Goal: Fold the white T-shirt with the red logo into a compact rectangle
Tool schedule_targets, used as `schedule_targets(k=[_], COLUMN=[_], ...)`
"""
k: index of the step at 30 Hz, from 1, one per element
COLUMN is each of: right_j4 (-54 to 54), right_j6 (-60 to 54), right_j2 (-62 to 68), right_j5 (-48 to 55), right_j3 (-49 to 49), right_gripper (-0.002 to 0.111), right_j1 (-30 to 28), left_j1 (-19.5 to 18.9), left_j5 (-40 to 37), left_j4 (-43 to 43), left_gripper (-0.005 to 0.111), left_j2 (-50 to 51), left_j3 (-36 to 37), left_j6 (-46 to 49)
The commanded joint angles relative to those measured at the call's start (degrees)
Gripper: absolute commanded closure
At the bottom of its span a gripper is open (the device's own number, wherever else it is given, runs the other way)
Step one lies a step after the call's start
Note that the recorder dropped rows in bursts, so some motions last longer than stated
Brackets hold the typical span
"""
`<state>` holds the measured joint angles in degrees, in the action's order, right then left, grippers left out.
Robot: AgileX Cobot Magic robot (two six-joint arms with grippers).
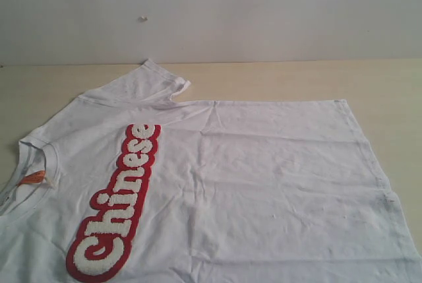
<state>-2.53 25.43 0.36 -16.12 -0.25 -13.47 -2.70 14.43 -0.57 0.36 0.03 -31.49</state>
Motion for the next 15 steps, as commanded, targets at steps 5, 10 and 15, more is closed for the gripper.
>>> schedule_targets(k=[5,10,15], right_j4=[-1.1,-1.5,-4.5], right_j6=[2.2,3.2,6.5], right_j2=[-0.4,0.4,6.3], right_j5=[-4.5,-4.6,-4.6], right_j3=[0.2,-4.0,-9.5], right_gripper=[0.106,0.106,0.106], right_j1=[-0.2,-0.2,-0.2], left_j1=[-0.1,0.0,0.0], left_j5=[2.3,0.9,0.9], left_j4=[-5.7,-18.2,-34.9], left_gripper=[0.100,0.107,0.107], left_j2=[-0.4,4.3,12.0], left_j3=[-0.5,-7.2,-15.5], left_j6=[-6.1,-18.1,-31.0])
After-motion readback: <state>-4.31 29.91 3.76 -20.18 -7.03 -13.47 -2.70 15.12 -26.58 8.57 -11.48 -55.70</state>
